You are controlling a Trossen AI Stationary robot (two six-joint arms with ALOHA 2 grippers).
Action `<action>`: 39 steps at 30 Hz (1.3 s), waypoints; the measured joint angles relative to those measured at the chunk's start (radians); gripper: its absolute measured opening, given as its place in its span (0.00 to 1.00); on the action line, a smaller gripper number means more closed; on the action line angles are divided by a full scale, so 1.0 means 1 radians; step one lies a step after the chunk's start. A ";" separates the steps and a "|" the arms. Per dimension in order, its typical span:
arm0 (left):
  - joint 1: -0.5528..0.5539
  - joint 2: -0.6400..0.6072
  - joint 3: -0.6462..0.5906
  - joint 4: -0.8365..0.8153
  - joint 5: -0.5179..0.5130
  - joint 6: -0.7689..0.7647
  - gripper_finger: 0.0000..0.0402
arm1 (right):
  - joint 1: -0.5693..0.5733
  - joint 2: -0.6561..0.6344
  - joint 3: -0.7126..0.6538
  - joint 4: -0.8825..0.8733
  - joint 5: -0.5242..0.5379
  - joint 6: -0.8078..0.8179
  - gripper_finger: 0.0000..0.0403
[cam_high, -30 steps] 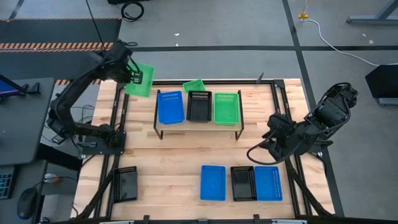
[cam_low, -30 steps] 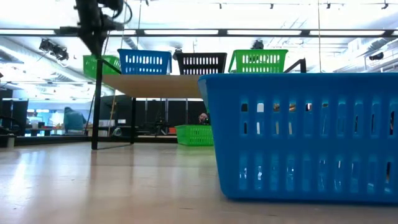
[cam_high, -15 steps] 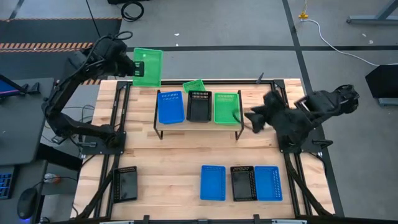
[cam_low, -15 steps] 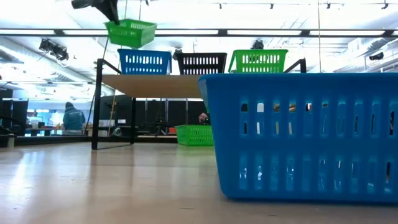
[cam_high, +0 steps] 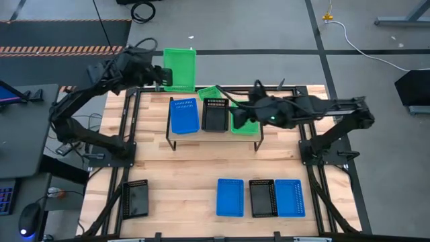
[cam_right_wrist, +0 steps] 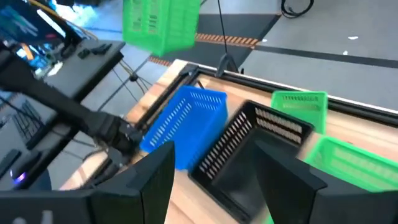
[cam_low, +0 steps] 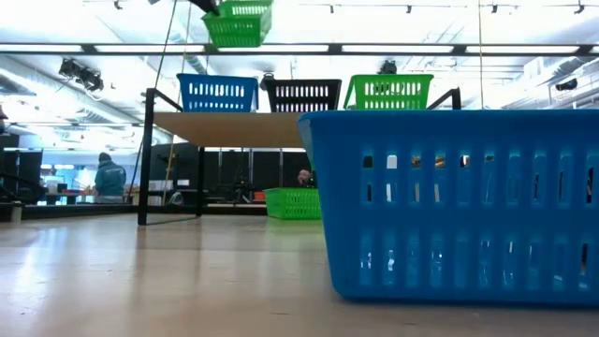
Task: Stack baskets on shelf by color
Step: Stack the left green bin on top of the green bin on the shelf
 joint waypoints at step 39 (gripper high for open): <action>-0.289 0.223 -0.001 0.271 -0.327 -0.082 0.04 | -0.233 0.083 0.021 0.160 -0.026 -0.206 0.59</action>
